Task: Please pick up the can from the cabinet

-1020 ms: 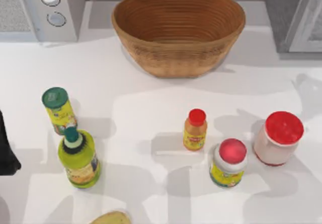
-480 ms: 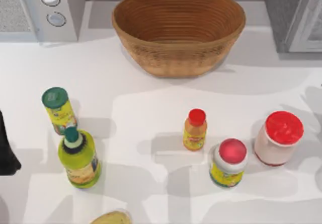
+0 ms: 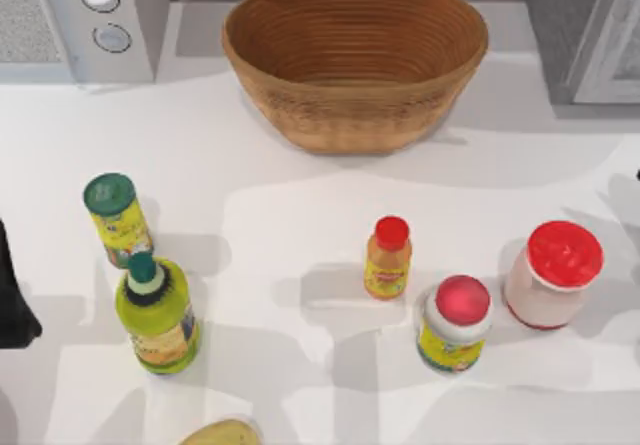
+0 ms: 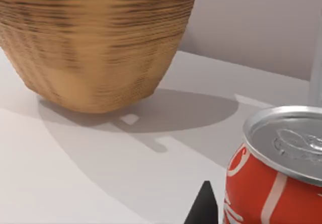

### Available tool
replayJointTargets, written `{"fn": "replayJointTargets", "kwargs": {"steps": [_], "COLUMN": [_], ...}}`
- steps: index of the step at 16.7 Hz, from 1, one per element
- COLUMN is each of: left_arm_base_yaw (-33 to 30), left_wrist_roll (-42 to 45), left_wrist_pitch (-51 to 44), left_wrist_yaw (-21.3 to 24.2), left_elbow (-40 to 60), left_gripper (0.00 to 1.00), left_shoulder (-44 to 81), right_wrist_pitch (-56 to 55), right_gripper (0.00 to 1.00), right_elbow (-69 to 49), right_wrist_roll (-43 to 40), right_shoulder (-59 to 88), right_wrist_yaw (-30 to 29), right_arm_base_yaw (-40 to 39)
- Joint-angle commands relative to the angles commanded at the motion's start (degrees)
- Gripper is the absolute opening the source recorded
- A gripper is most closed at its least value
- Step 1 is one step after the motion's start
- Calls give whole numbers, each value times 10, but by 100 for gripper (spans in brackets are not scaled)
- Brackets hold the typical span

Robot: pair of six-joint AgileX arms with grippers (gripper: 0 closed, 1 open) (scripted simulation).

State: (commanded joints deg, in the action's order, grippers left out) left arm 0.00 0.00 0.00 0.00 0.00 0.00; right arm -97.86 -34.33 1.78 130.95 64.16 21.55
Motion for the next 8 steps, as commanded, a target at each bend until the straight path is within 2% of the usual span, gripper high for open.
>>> {"fn": "replayJointTargets", "kwargs": {"steps": [5,8], "left_arm_base_yaw": [0,0], "left_wrist_roll": [0,0], "left_wrist_pitch": [0,0], "left_wrist_yaw": [0,0], "left_elbow": [0,0], "left_gripper": [100,100], "left_shoulder": [0,0], "right_wrist_pitch": [9,9], "right_gripper": [0,0], "right_elbow": [-29,-29], "right_wrist_roll": [-3,-3], "right_shoulder": [20,20], "right_wrist_yaw": [-37,-39], "right_arm_base_yaw": [-35,-36]}}
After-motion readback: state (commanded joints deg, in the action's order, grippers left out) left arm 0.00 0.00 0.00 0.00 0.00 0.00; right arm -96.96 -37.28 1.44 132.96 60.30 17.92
